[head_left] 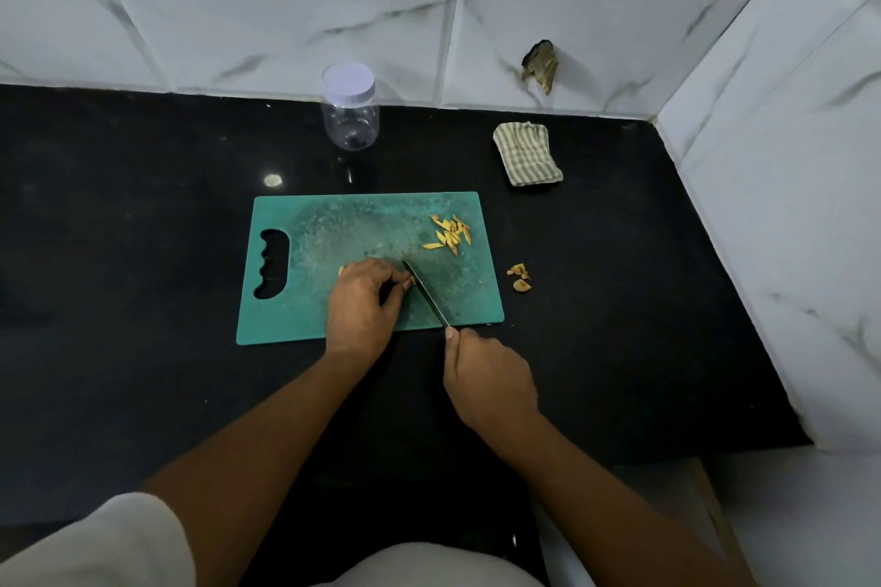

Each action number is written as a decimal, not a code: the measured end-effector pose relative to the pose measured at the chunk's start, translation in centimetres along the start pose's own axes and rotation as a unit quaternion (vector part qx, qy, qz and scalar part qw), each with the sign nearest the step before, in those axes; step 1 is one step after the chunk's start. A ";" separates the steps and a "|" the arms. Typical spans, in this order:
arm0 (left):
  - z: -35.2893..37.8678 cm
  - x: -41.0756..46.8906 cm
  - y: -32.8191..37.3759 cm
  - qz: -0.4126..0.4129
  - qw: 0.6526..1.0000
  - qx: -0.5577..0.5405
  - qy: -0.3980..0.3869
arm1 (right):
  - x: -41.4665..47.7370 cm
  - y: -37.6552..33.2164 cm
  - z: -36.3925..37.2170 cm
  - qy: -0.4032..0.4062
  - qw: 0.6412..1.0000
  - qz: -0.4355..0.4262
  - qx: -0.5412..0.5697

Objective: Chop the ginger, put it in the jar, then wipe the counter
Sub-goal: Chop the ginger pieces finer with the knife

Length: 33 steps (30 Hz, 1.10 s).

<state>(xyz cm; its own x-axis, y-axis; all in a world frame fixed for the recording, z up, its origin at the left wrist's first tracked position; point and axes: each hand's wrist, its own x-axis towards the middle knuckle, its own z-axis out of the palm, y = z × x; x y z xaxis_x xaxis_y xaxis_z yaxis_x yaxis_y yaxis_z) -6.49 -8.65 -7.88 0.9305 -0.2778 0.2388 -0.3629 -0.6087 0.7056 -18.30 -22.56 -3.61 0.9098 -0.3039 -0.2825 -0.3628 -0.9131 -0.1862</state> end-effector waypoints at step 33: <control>0.3 0.1 -0.2 -0.019 1.000 -0.001 -0.013 | 0.5 1.4 -0.5 -0.028 0.999 0.007 0.028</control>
<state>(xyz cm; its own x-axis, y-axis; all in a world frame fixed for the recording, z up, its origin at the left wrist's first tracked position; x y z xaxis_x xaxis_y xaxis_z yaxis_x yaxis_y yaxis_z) -6.37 -8.70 -8.21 0.9422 -0.2733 0.1938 -0.3263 -0.6174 0.7158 -18.24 -24.15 -3.58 0.8923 -0.2993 -0.3379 -0.3875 -0.8919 -0.2331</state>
